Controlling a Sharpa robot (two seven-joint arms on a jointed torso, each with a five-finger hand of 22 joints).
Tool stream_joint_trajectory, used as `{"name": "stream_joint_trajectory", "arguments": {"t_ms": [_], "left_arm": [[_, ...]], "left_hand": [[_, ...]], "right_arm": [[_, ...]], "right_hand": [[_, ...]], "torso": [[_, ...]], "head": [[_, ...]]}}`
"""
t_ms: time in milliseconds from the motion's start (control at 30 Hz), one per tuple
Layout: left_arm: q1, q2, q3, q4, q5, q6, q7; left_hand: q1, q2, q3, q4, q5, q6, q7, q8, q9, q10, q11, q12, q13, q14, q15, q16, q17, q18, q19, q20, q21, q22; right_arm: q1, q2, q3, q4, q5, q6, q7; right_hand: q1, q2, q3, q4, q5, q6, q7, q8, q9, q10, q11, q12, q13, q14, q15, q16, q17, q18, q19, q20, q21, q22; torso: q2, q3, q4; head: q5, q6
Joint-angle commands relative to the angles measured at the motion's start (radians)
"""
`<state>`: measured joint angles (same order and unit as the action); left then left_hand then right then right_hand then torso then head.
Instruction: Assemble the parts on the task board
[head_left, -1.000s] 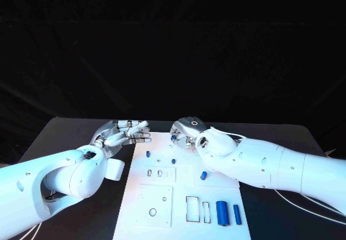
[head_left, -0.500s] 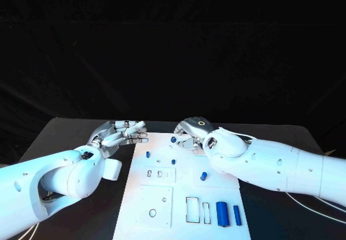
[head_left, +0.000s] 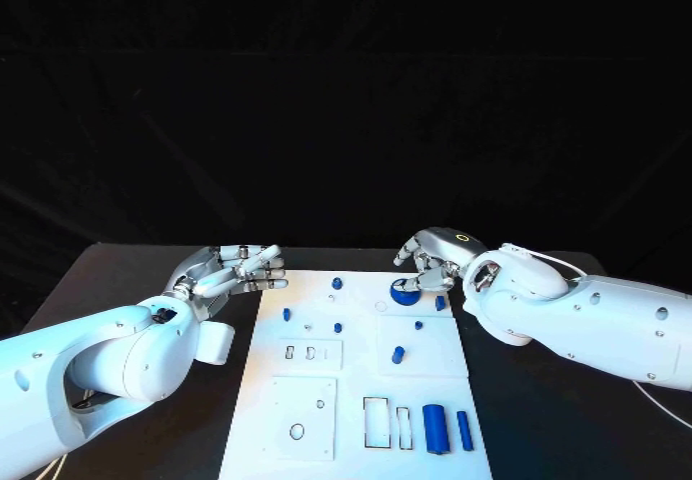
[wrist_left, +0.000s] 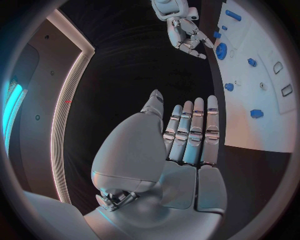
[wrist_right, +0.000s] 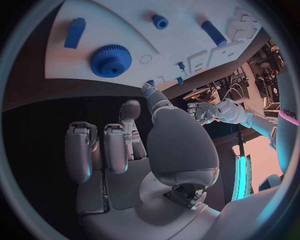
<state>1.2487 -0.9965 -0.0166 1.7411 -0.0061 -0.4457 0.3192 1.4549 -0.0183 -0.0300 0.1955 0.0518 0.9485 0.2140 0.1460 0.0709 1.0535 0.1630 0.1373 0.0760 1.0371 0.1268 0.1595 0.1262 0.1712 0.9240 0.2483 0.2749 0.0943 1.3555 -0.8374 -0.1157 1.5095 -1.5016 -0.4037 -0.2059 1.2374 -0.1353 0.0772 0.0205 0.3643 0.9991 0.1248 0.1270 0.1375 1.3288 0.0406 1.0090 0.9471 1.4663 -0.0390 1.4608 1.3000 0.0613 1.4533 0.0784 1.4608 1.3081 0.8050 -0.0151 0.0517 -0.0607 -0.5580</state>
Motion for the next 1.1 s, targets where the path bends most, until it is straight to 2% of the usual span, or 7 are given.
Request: {"name": "stream_joint_trajectory", "arguments": {"t_ms": [33, 167, 400, 500, 567, 700, 1100], "left_arm": [[0.002, 0.002, 0.001, -0.001, 0.003, 0.026, 0.004], [0.002, 0.002, 0.001, -0.004, 0.003, 0.026, 0.005], [0.002, 0.002, 0.001, -0.005, 0.003, 0.026, 0.006], [0.002, 0.001, 0.001, -0.005, 0.003, 0.026, 0.006], [0.002, 0.000, 0.001, -0.004, 0.003, 0.026, 0.006], [0.002, -0.001, 0.001, -0.002, 0.003, 0.028, 0.006], [0.002, -0.001, 0.001, -0.002, 0.003, 0.029, 0.005]], "left_hand": [[0.002, 0.011, -0.004, -0.001, -0.003, -0.002, 0.009, -0.005, -0.001, -0.002, 0.007, -0.007, -0.001, 0.001, 0.006, -0.005, 0.002, 0.013, 0.001, 0.002, -0.007, -0.002], [0.002, 0.011, -0.004, -0.001, -0.003, -0.002, 0.009, -0.005, -0.001, -0.002, 0.007, -0.007, -0.001, 0.001, 0.006, -0.005, 0.002, 0.013, 0.001, 0.002, -0.007, -0.002], [0.007, 0.013, -0.004, -0.004, -0.003, -0.002, 0.009, -0.007, -0.001, -0.003, 0.007, -0.010, -0.002, 0.001, 0.007, -0.008, 0.002, 0.013, 0.001, 0.003, -0.008, -0.003], [0.007, 0.013, -0.004, -0.004, -0.003, -0.002, 0.009, -0.007, -0.001, -0.003, 0.007, -0.010, -0.002, 0.001, 0.007, -0.008, 0.002, 0.013, 0.001, 0.003, -0.008, -0.003], [0.007, 0.014, -0.004, -0.004, -0.003, -0.002, 0.009, -0.007, -0.001, -0.003, 0.007, -0.010, -0.002, 0.001, 0.007, -0.009, 0.002, 0.013, 0.001, 0.003, -0.008, -0.003], [0.009, 0.014, -0.004, -0.005, -0.003, -0.002, 0.009, -0.008, -0.001, -0.003, 0.008, -0.011, -0.002, 0.001, 0.007, -0.009, 0.002, 0.013, 0.000, 0.003, -0.009, -0.004], [0.010, 0.016, -0.003, -0.006, -0.003, -0.002, 0.010, -0.009, -0.001, -0.003, 0.008, -0.012, -0.002, 0.001, 0.007, -0.010, 0.002, 0.013, 0.000, 0.003, -0.009, -0.004]], "right_arm": [[0.002, -0.018, 0.000, 0.007, 0.090, 0.112, -0.001], [0.003, -0.029, 0.000, 0.000, 0.100, 0.136, -0.007], [0.001, -0.017, -0.001, -0.025, 0.095, 0.160, -0.023], [-0.001, -0.006, -0.003, -0.037, 0.087, 0.169, -0.034], [-0.001, 0.001, -0.004, -0.046, 0.082, 0.170, -0.039], [-0.003, 0.008, -0.005, -0.057, 0.074, 0.168, -0.046], [-0.008, 0.027, -0.005, -0.076, 0.068, 0.176, -0.048]], "right_hand": [[0.012, 0.001, -0.035, 0.026, -0.012, -0.018, 0.005, 0.014, 0.007, 0.027, 0.004, 0.154, 0.162, 0.066, 0.012, 0.024, 0.069, -0.022, 0.011, 0.003, 0.009, 0.107], [0.045, 0.013, -0.082, 0.059, -0.012, -0.044, 0.010, 0.039, 0.019, 0.015, 0.012, 0.213, 0.228, 0.070, 0.019, 0.039, 0.101, -0.024, 0.016, 0.010, 0.014, 0.117], [0.071, 0.020, -0.108, 0.079, 0.005, -0.067, 0.017, 0.050, 0.024, 0.020, 0.017, 0.248, 0.269, 0.081, 0.024, 0.065, 0.159, -0.026, 0.020, 0.015, 0.017, 0.125], [0.081, 0.025, -0.116, 0.087, 0.022, -0.076, 0.020, 0.055, 0.026, 0.023, 0.019, 0.262, 0.286, 0.083, 0.027, 0.069, 0.167, -0.026, 0.020, 0.018, 0.017, 0.127], [0.088, 0.027, -0.119, 0.091, 0.032, -0.079, 0.020, 0.058, 0.027, 0.027, 0.020, 0.272, 0.296, 0.083, 0.028, 0.069, 0.169, -0.025, 0.019, 0.019, 0.016, 0.126], [0.096, 0.031, -0.122, 0.096, 0.046, -0.081, 0.021, 0.063, 0.029, 0.029, 0.021, 0.280, 0.305, 0.083, 0.029, 0.071, 0.173, -0.025, 0.019, 0.020, 0.017, 0.127], [0.106, 0.038, -0.125, 0.104, 0.063, -0.079, 0.021, 0.073, 0.032, 0.041, 0.020, 0.301, 0.329, 0.083, 0.029, 0.072, 0.176, -0.026, 0.020, 0.021, 0.017, 0.129]], "torso": [[-0.001, -0.0015, 0.0003], [-0.001, -0.0016, 0.0024], [0.002, -0.0028, 0.0022], [0.002, -0.0026, 0.0043], [0.001, -0.0028, 0.0032], [0.003, -0.0031, 0.0065], [0.004, -0.0019, 0.0075]], "head": [[-0.003, -0.001], [-0.006, -0.001], [-0.008, -0.003], [-0.011, -0.006], [-0.012, -0.010], [-0.017, -0.012], [-0.013, -0.015]]}}
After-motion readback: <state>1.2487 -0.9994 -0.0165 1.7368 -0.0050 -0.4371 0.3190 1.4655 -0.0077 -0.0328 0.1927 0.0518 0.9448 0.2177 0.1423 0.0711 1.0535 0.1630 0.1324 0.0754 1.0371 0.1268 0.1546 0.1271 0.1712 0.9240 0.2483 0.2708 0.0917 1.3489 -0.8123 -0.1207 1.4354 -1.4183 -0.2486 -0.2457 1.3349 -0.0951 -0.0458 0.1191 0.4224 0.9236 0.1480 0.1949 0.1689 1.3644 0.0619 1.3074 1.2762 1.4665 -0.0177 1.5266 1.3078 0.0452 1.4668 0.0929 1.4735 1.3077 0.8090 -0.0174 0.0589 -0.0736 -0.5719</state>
